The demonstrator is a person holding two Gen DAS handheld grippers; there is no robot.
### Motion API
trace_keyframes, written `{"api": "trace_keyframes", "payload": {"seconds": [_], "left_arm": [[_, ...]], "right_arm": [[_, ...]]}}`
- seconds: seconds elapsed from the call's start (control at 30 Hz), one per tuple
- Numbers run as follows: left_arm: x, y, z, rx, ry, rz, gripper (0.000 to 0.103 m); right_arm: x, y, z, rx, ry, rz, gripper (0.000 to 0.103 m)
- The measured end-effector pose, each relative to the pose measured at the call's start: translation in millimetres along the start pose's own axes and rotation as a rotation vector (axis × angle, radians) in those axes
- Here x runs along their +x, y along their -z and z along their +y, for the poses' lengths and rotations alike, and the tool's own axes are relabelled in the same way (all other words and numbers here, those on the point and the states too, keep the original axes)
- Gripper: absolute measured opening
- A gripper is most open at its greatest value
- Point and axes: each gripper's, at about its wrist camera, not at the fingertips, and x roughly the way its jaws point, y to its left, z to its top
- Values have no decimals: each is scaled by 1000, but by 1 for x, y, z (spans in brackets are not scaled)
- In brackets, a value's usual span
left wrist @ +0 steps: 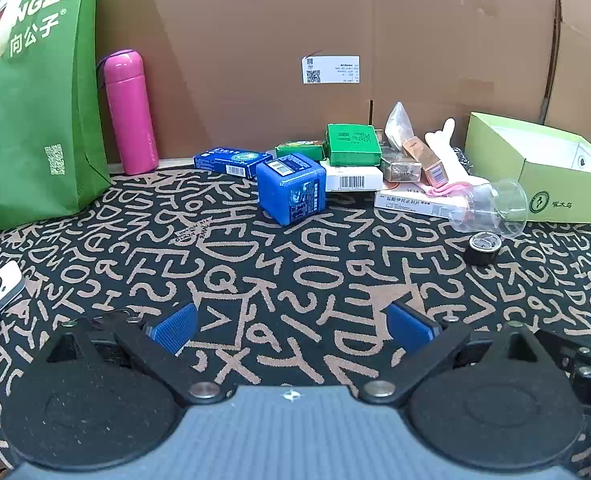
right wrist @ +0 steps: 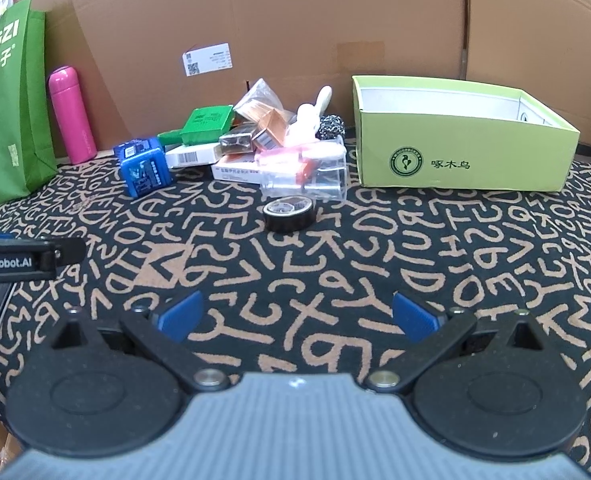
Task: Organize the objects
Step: 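Grasp the blue cube box with left tool while right tool grasps black tape roll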
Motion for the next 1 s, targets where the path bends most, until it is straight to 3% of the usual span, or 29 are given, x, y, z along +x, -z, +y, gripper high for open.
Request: {"api": "trace_keyframes", "payload": {"seconds": [0.5, 0.7, 0.87, 1.0], "left_arm": [[33, -12, 10, -23, 29, 32, 103], [57, -54, 23, -65, 59, -15, 103], [96, -96, 25, -81, 51, -68, 103], [133, -107, 22, 6, 131, -15, 102]], "right_arm": [[32, -11, 11, -80, -12, 18, 103], [49, -21, 14, -120, -78, -28, 103], [69, -31, 11, -81, -133, -8, 103], [86, -39, 8, -63, -127, 8, 103]]}}
